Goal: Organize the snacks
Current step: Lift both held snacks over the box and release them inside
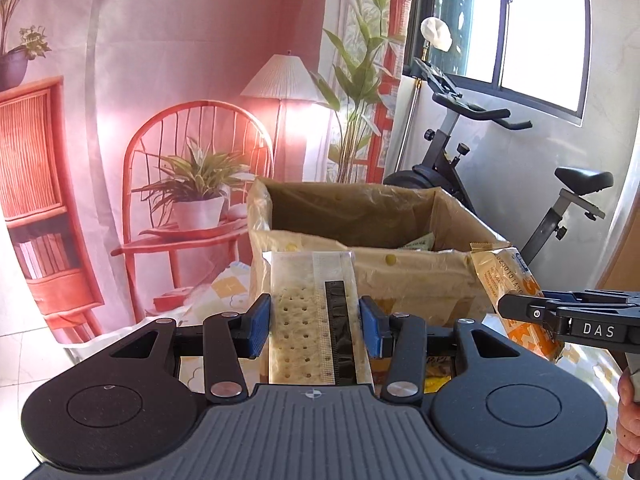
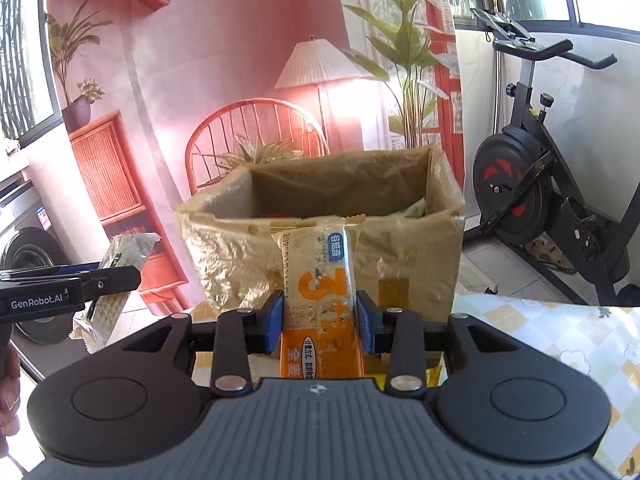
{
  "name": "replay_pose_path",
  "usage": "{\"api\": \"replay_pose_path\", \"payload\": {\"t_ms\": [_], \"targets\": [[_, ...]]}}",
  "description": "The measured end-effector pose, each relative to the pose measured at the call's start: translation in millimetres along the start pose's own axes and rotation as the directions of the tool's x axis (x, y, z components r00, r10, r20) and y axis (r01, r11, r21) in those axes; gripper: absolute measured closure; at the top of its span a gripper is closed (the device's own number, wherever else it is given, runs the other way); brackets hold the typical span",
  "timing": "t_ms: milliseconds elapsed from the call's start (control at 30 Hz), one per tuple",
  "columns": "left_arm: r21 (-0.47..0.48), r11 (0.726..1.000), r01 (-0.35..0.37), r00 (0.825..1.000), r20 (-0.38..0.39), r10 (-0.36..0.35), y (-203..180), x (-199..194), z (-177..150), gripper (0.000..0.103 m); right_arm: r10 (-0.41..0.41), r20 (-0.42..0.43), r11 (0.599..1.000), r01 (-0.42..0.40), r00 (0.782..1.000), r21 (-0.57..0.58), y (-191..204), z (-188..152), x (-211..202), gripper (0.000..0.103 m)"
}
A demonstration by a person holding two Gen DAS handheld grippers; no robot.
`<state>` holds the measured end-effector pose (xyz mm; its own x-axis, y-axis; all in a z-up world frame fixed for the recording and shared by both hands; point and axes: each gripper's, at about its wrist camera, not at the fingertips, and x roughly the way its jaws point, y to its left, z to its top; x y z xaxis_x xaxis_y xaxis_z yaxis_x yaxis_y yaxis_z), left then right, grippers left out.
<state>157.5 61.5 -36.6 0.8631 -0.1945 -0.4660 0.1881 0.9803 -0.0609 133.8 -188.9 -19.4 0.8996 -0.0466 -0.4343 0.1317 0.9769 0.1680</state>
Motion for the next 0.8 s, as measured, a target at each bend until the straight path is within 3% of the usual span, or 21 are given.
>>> {"api": "replay_pose_path", "payload": {"t_ms": [367, 533, 800], "targets": [[0.057, 0.998, 0.023, 0.997, 0.07, -0.027, -24, 72, 104, 0.054, -0.052, 0.101, 0.998, 0.053, 0.994, -0.013, -28, 107, 49, 0.064], [0.079, 0.997, 0.014, 0.998, 0.058, -0.018, -26, 108, 122, 0.054, -0.073, 0.096, 0.997, 0.075, 0.993, -0.021, -38, 130, 83, 0.064], [0.094, 0.996, -0.001, 1.0, 0.01, 0.0, -22, 154, 119, 0.054, -0.079, 0.016, 0.996, 0.079, 0.997, -0.042, -46, 127, 137, 0.064]]}}
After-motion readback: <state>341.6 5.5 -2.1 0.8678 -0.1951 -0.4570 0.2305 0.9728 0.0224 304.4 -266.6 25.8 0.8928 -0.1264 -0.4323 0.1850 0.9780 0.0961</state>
